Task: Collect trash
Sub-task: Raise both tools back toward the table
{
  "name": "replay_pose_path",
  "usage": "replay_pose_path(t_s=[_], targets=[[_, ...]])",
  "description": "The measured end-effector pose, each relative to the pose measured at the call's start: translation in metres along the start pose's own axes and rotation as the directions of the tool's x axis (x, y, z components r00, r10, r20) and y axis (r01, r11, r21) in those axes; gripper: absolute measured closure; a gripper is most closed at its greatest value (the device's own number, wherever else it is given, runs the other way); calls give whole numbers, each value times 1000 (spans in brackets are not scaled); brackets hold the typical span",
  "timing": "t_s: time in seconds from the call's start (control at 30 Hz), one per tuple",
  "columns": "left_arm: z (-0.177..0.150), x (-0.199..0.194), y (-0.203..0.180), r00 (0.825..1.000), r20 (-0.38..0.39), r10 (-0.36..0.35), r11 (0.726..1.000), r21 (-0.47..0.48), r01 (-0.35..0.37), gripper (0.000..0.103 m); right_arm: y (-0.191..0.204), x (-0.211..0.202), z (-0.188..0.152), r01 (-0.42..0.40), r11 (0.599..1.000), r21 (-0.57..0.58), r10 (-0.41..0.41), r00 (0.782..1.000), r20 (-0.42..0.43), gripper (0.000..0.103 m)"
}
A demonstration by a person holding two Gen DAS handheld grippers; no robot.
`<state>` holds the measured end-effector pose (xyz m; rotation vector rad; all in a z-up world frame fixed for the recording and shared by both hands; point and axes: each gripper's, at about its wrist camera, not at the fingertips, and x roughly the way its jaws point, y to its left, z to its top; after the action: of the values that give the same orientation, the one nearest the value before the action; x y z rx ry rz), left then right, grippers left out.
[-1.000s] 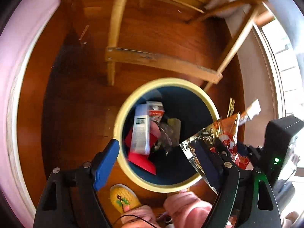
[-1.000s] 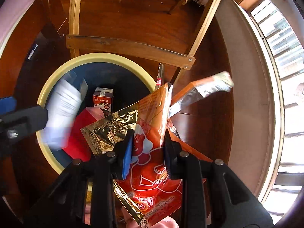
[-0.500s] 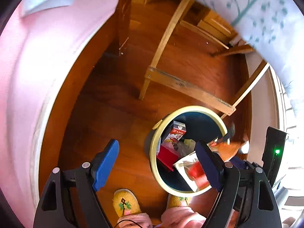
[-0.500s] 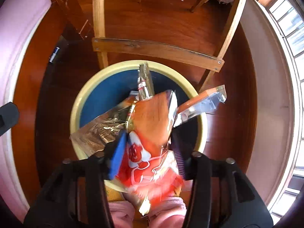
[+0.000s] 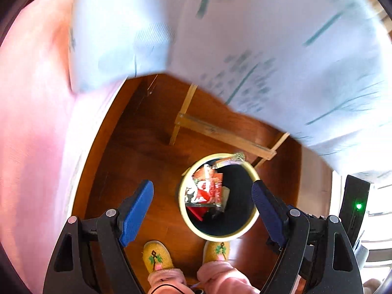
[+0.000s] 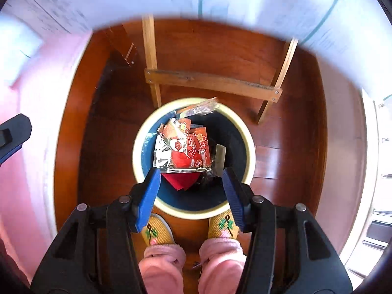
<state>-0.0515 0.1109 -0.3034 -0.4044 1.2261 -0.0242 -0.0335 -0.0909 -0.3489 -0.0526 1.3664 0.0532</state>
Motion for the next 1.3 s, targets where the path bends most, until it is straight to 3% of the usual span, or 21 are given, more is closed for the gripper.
replay_pose_path(t_s=[0.4, 0.7, 0.93, 1.3], targets=[[43, -141, -61, 998, 67, 13, 995, 94, -20, 19, 5, -176, 18, -31, 999, -38, 35, 994, 107, 53], [78, -233, -92, 994, 107, -5, 987, 160, -12, 19, -3, -304, 33, -25, 1000, -4, 25, 960, 280, 53], [93, -279, -124, 992, 122, -22, 967, 254, -10, 19, -11, -370, 47, -18, 997, 75, -10, 936, 353, 53], [127, -318, -167, 983, 164, -83, 935, 354, 20, 19, -30, -433, 71, -8, 988, 154, -70, 864, 498, 53]])
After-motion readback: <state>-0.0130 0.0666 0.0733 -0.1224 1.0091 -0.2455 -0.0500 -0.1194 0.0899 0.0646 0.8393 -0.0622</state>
